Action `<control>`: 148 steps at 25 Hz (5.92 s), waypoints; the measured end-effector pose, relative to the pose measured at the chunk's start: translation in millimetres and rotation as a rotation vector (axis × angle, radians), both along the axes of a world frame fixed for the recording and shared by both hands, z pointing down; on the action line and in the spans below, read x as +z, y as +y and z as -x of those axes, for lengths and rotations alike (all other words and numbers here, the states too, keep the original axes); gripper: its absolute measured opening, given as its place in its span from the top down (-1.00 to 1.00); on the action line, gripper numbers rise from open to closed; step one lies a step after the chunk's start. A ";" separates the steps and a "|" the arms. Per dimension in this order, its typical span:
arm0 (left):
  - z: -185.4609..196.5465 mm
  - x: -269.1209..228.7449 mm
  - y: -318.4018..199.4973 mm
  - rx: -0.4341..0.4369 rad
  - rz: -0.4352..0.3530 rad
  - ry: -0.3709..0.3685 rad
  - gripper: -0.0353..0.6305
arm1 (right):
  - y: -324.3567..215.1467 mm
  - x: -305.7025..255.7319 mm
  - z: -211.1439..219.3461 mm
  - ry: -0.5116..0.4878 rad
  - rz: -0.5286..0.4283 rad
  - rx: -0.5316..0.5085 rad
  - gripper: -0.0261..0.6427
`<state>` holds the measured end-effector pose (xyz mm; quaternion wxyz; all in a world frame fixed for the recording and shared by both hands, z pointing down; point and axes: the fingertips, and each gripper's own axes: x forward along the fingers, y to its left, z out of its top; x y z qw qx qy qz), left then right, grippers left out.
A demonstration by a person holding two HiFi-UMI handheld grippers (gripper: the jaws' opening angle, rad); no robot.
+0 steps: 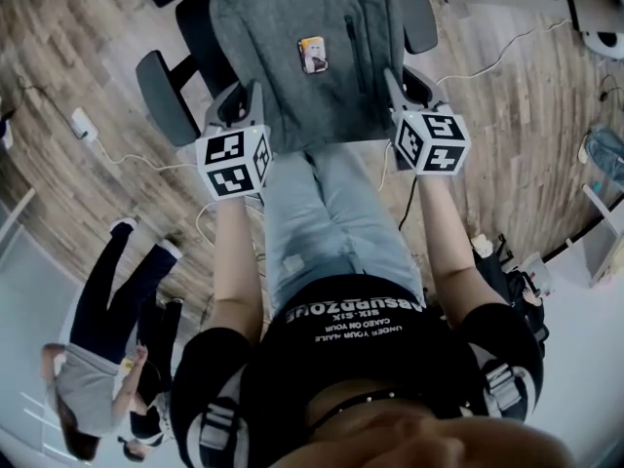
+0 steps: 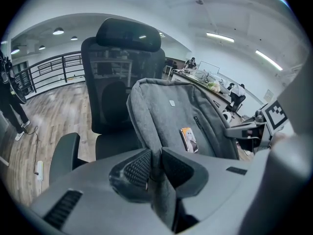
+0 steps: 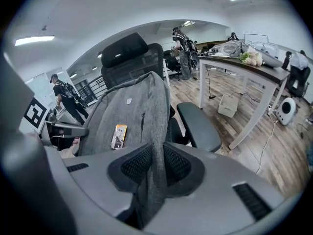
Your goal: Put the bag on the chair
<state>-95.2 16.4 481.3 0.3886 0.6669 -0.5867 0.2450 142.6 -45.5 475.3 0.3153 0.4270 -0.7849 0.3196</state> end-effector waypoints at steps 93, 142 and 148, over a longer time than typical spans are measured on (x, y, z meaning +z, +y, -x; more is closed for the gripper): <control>4.4 144.6 -70.5 0.171 0.233 -0.008 0.67 | -62.9 147.8 -5.4 0.223 -0.038 0.122 0.64; 17.4 195.2 -97.9 0.192 0.322 -0.043 0.67 | -90.3 199.5 -4.4 0.367 -0.134 0.157 0.60; 18.2 199.0 -102.6 0.195 0.338 -0.059 0.67 | -94.7 215.7 -8.8 0.385 -0.096 0.152 0.58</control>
